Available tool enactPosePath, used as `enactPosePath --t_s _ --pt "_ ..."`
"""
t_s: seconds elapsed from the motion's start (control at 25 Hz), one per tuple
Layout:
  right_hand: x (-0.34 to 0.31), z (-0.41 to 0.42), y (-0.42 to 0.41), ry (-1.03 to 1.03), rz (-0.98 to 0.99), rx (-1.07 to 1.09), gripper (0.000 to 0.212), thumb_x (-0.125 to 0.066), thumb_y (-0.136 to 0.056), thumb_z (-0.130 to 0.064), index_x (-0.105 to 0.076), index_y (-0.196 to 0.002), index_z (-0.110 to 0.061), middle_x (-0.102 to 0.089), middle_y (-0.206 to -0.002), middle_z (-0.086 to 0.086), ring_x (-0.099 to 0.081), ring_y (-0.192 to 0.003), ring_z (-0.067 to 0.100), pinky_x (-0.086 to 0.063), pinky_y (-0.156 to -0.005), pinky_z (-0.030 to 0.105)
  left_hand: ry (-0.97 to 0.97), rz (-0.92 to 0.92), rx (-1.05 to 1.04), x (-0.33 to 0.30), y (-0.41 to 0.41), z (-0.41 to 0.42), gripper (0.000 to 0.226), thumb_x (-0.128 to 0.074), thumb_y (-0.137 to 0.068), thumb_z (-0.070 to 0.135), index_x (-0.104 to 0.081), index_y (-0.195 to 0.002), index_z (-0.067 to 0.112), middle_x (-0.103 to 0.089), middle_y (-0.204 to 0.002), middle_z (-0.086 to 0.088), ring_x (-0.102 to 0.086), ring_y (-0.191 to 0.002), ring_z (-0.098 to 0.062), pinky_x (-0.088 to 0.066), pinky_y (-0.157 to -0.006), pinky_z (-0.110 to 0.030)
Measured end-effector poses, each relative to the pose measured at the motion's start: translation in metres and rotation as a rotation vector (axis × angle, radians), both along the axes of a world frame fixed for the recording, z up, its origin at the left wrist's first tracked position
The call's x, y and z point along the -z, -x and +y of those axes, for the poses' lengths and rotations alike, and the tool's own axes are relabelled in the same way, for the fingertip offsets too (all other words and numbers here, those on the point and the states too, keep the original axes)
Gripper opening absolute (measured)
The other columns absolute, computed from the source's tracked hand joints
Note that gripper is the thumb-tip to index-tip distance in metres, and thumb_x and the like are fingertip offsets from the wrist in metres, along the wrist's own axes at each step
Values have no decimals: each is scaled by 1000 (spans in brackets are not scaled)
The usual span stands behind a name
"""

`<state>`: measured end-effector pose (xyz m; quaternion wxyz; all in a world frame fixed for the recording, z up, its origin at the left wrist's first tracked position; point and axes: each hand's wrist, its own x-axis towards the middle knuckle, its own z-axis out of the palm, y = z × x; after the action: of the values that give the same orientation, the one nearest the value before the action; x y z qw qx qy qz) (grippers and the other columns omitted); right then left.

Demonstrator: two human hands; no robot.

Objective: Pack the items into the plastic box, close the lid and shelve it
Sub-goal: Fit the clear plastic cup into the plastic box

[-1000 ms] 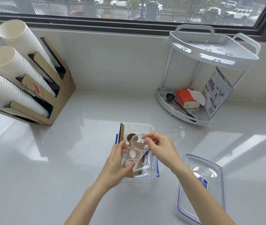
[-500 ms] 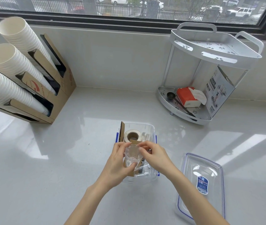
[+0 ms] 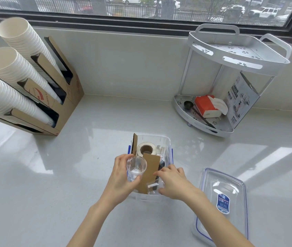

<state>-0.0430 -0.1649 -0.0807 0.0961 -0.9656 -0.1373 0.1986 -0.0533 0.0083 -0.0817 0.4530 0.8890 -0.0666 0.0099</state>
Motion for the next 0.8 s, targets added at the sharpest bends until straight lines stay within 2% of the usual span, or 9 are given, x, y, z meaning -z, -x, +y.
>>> enactPosePath --t_s 0.16,0.32,0.4,0.52,0.64,0.8 --pt "0 -3 1 -43 -3 1 39 -55 -83 -28 -52 -120 -18 -52 -120 4 -38 -117 23 -25 -97 35 7 34 -6 2 2 1 60 -66 -76 16 -35 -127 17 -39 -114 9 -41 -106 -7 -28 -89 -12" --pt "-9 -9 1 -286 18 154 42 -55 -81 -40 -50 -118 -21 -48 -116 2 -46 -110 22 -32 -98 33 25 31 -9 2 2 1 62 -65 -77 16 -34 -130 16 -40 -116 8 -42 -107 -6 -31 -91 -15" --pt "-16 -15 0 -412 -3 219 43 -54 -81 -40 -49 -119 -21 -45 -116 0 -50 -107 18 -39 -92 28 38 46 -18 2 1 1 63 -65 -77 16 -32 -131 16 -40 -117 7 -43 -107 -6 -35 -93 -19" --pt "-31 -23 -2 -548 -131 280 44 -55 -84 -35 -46 -125 -22 -43 -112 -5 -45 -102 5 -34 -87 20 29 49 2 1 0 0 64 -65 -78 18 -31 -132 17 -40 -118 8 -43 -109 -7 -36 -95 -21" --pt "-49 -22 -6 -636 -245 242 45 -59 -83 -30 -45 -126 -24 -45 -109 -10 -44 -101 -1 -33 -88 15 16 34 45 -1 0 -5 62 -65 -78 20 -33 -131 17 -39 -118 10 -43 -113 -8 -37 -97 -23" --pt "-60 -10 -5 -623 -286 95 48 -62 -81 -25 -46 -127 -23 -51 -117 -7 -45 -106 -1 -30 -87 6 14 25 92 -3 -1 -12 60 -64 -78 23 -35 -131 18 -40 -117 10 -43 -114 -10 -36 -98 -22"
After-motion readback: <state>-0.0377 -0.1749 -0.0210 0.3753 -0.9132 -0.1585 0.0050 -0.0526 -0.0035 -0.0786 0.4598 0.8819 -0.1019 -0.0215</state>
